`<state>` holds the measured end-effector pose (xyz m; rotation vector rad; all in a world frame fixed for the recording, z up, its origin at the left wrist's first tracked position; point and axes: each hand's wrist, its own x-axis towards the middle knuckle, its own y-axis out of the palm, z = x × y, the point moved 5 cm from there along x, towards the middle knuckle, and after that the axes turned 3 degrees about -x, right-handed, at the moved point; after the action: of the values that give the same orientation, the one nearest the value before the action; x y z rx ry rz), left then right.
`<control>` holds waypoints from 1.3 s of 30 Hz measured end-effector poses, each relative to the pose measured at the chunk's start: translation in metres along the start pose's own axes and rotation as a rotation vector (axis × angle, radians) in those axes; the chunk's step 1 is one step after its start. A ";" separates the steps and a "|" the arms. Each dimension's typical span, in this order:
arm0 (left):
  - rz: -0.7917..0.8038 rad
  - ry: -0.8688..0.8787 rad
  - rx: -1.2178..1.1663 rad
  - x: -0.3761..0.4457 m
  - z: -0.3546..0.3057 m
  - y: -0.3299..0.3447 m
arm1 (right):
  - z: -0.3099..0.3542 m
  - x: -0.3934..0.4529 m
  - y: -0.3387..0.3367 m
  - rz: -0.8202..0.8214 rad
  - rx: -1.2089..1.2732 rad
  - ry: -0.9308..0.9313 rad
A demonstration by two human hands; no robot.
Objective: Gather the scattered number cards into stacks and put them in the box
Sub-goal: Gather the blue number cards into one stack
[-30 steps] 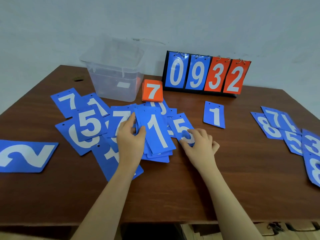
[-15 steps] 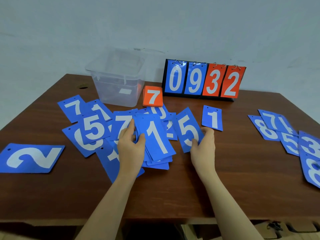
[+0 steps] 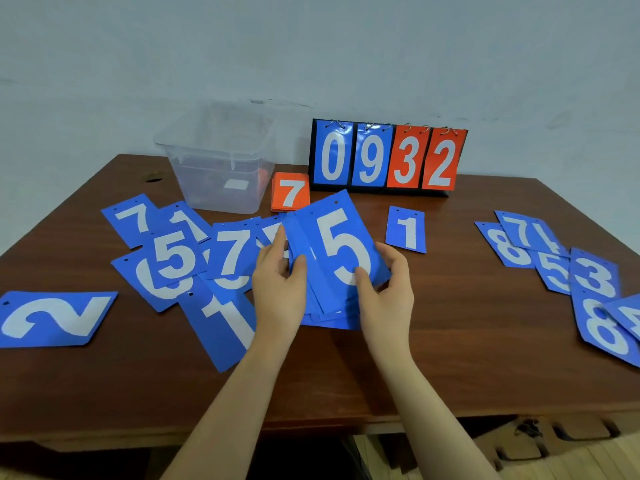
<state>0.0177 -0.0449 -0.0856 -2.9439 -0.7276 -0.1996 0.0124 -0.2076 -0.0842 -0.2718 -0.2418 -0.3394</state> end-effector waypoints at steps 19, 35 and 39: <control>0.059 -0.176 -0.114 0.030 0.028 0.055 | -0.078 0.114 -0.027 0.290 -0.861 0.102; 0.027 -0.069 -0.030 -0.001 0.031 0.015 | -0.053 0.021 -0.037 0.260 -0.839 -0.223; 0.022 -0.085 -0.045 -0.008 0.033 0.007 | -0.052 0.027 -0.036 0.167 -0.765 -0.098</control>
<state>0.0174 -0.0501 -0.1194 -3.0177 -0.7104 -0.0904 0.0338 -0.2640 -0.1178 -1.0584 -0.1749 -0.2402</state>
